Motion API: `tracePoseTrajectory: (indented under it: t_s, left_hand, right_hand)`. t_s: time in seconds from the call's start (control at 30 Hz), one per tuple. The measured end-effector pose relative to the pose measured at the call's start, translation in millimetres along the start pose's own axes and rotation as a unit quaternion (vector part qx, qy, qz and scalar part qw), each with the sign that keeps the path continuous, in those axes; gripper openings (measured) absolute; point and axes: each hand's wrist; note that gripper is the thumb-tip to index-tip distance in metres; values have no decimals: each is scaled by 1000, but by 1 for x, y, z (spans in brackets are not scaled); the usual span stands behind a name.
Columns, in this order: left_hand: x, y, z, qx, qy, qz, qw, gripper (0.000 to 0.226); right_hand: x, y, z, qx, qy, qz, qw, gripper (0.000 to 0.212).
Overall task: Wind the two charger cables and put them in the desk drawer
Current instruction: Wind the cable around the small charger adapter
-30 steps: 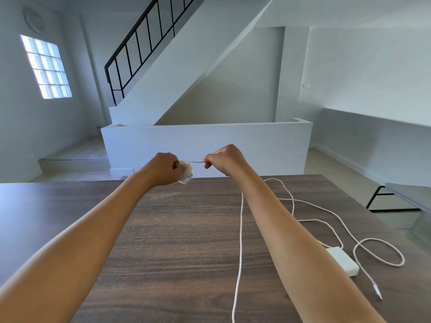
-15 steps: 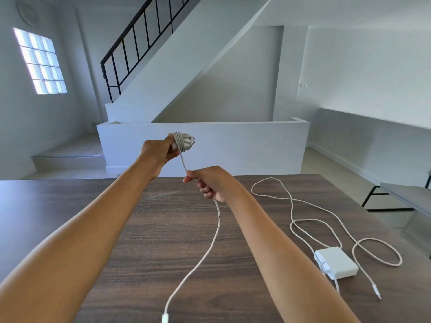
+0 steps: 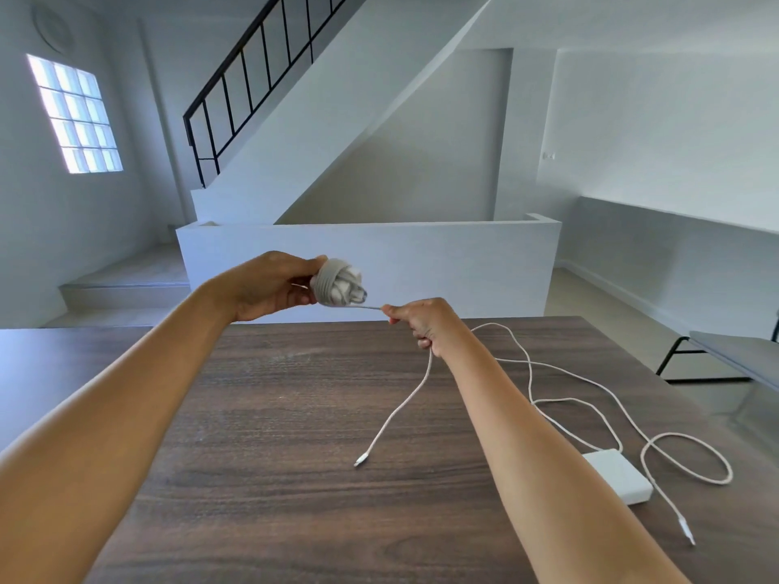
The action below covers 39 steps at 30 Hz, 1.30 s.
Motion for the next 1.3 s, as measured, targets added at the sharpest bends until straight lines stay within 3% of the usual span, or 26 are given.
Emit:
tracePoseTrajectory:
  t_s: [0.2, 0.3, 0.4, 0.47, 0.57, 0.67, 0.77, 0.83, 0.97, 1.03, 1.13, 1.2, 1.3]
  left_hand:
    - [-4, -10, 6, 171, -48, -51, 983, 32]
    - [2, -22, 1, 237, 8, -3, 971, 38]
    - [11, -33, -2, 356, 90, 53, 929, 47]
    - [15, -39, 1, 374, 158, 74, 911, 46]
    - [20, -44, 9, 300, 238, 93, 919, 47]
    - [26, -43, 15, 100, 282, 76, 951, 40]
    - [24, -35, 19, -152, 265, 53, 951, 27]
    - [22, -34, 18, -224, 234, 47, 945, 24]
    - [20, -32, 15, -259, 195, 24, 946, 23]
    - [19, -25, 10, -254, 181, 17, 950, 39]
    - [17, -12, 12, -142, 131, -24, 981, 56]
    - [20, -15, 20, -96, 134, -61, 984, 45]
    - [22, -50, 18, -119, 187, -93, 971, 17]
  right_hand:
    - [-8, -39, -18, -107, 70, -77, 989, 27]
    - [-19, -50, -15, -126, 80, -98, 984, 22]
    - [-27, -54, -7, -118, 76, -108, 984, 19]
    - [-30, -54, 2, -109, 70, -106, 986, 19]
    - [-33, -53, 16, -70, 57, -88, 992, 18]
    - [-36, -52, 26, -48, 24, -74, 996, 9]
    - [-40, -50, 34, -31, 4, -79, 996, 17]
    - [-41, -49, 38, -14, -3, -84, 996, 21]
    - [-39, -48, 39, -34, 13, -90, 995, 22]
    - [-38, -44, 41, -52, 22, -87, 995, 21]
    - [-36, -38, 47, -73, 37, -112, 990, 24]
    - [-34, -34, 54, -87, 29, -128, 988, 27]
    - [-28, -10, 69, -161, -1, -108, 981, 29]
Point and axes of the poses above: each hand's wrist, its own x-axis towards the middle knuckle, its own z-axis out of the palm, y = z × x, and after that the axes turned 12 degrees about -x, right-handed
